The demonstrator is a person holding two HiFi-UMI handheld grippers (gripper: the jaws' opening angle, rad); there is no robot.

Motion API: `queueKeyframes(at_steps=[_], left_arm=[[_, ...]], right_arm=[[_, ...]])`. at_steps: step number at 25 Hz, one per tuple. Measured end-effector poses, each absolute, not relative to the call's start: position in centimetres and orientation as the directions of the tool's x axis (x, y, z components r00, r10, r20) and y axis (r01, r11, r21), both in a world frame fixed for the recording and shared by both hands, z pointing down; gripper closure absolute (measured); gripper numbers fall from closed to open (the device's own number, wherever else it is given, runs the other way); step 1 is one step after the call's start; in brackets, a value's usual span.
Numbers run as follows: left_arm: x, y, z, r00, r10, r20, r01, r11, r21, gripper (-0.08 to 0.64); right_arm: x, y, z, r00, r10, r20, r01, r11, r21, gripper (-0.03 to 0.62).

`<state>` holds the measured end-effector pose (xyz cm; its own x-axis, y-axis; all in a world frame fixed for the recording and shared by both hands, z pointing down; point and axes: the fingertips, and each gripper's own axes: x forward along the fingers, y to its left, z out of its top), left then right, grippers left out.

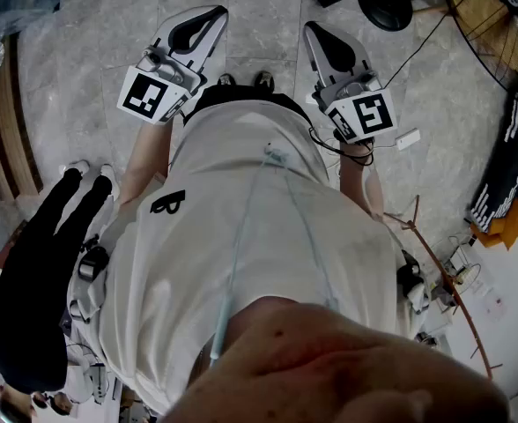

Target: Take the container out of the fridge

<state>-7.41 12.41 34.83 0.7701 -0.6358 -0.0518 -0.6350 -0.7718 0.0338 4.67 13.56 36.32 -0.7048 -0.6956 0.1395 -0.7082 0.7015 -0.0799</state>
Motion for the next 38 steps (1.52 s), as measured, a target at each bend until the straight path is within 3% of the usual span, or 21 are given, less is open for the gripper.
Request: queueKeyframes(at_steps=[18, 21, 28, 38], left_arm=[[-7.32, 11.92, 34.86, 0.753, -0.657, -0.04, -0.657, -0.754, 0.014, 0.539], [-7.22, 11.95, 34.74, 0.751, -0.658, -0.053, -0.658, -0.752, 0.022, 0.451], [-6.81, 12.31, 34.68, 0.754, -0.654, -0.057, -0.654, -0.756, 0.03, 0.429], [-7.49, 11.95, 34.32, 0.715, -0.696, -0.068, -0.695, -0.718, 0.042, 0.337]], right_arm=[[5.04, 13.05, 36.13, -0.727, -0.675, 0.123, -0.686, 0.717, -0.124, 0.575], [5.12, 13.07, 36.43, -0.728, -0.672, 0.14, -0.686, 0.718, -0.12, 0.577], [4.85, 13.12, 36.33, -0.737, -0.661, 0.14, -0.675, 0.73, -0.104, 0.577], [5.3, 13.38, 36.82, -0.74, -0.653, 0.16, -0.671, 0.731, -0.123, 0.577]])
